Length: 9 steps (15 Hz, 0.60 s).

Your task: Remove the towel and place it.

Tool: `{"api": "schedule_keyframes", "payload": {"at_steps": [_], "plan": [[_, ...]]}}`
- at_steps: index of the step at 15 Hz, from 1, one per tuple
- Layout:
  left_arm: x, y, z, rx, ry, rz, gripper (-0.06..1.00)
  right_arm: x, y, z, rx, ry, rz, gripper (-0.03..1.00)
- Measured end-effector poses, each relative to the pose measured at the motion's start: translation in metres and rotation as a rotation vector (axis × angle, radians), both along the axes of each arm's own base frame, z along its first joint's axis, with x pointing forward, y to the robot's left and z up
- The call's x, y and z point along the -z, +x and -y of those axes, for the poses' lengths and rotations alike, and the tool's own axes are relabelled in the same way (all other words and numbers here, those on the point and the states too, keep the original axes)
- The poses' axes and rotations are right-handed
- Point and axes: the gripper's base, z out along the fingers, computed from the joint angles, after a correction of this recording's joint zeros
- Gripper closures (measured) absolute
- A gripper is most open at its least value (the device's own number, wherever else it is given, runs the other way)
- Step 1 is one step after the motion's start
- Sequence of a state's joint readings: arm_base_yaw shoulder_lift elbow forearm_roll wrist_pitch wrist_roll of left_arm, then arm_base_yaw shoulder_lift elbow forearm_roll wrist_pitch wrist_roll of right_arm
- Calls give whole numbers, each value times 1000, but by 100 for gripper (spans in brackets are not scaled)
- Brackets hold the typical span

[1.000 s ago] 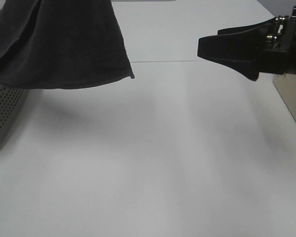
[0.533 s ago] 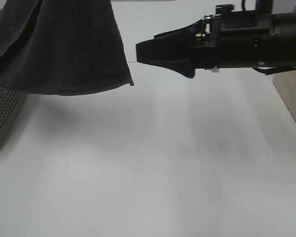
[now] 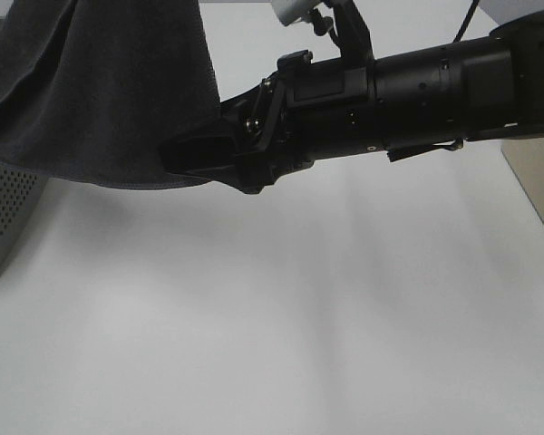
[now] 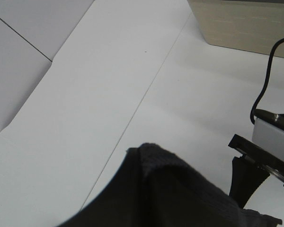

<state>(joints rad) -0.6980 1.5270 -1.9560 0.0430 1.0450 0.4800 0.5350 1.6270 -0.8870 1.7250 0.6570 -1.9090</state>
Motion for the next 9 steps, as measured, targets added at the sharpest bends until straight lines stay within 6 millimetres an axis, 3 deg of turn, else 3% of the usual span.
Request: {"api": "schedule_keyframes", "payload": {"at_steps": [3,7,9], "plan": [[0,0,0,1,-3,1,94,0,4,0,21,-15,12,31],[0,0,0,2,-4,1,94,1,4,0,26,-20,14,58],[0,0,0,2,-5,1,94,0,3,0,18,-14,12,64]]}}
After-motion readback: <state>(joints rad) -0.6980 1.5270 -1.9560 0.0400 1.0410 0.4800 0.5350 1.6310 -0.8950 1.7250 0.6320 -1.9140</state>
